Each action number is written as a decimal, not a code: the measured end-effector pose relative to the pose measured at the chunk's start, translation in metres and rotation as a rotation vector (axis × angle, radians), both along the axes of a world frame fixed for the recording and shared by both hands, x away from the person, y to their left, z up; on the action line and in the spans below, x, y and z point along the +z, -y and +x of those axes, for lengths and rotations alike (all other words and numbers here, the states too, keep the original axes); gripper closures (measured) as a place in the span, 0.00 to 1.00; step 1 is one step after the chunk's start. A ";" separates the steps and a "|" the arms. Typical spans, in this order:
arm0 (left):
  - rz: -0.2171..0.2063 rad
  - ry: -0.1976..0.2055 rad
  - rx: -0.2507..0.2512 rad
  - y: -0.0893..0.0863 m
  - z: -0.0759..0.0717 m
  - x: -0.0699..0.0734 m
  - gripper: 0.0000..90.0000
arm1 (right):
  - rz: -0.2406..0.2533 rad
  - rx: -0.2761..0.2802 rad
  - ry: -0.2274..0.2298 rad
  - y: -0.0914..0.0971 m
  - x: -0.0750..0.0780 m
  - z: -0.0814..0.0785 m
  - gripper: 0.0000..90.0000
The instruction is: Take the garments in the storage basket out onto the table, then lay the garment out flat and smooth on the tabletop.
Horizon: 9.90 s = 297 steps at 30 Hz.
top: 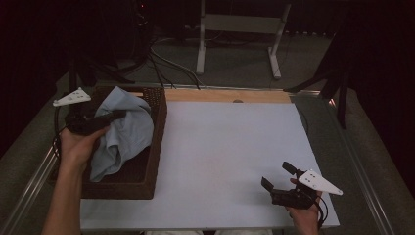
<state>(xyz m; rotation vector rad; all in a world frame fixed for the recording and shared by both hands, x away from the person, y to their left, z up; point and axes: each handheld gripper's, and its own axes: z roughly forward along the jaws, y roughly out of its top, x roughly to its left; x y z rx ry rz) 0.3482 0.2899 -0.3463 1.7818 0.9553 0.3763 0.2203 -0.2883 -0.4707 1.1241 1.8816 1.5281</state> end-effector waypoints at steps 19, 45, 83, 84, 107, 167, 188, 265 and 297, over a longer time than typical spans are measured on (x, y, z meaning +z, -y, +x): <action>-0.027 0.027 0.011 -0.007 -0.006 0.012 0.93 | 0.003 0.004 0.000 -0.001 0.000 0.000 0.01; -0.065 0.054 -0.052 0.010 -0.005 0.024 0.93 | 0.005 0.005 -0.004 -0.001 0.000 0.000 0.01; -0.134 0.071 -0.218 0.100 0.012 0.029 0.93 | 0.009 0.004 0.000 0.001 0.000 0.000 0.01; -0.133 0.073 -0.225 0.103 0.012 0.029 0.93 | 0.009 0.004 -0.001 0.001 0.000 0.000 0.01; -0.143 0.080 -0.323 0.160 0.016 0.027 0.93 | 0.011 0.004 0.002 0.002 0.001 0.001 0.01; -0.096 -0.070 -0.438 0.240 0.018 -0.054 0.84 | 0.009 0.002 0.003 0.005 0.001 0.001 0.01; 0.027 -0.119 -0.321 0.250 0.007 -0.077 0.12 | 0.008 0.000 0.003 0.005 0.001 0.000 0.01; -0.010 0.018 -0.143 0.196 -0.049 -0.067 0.03 | -0.005 0.002 -0.026 -0.001 -0.002 0.002 0.01; -0.015 0.023 -0.147 0.184 -0.057 -0.066 0.03 | -0.035 0.058 -0.074 -0.033 -0.007 0.005 0.01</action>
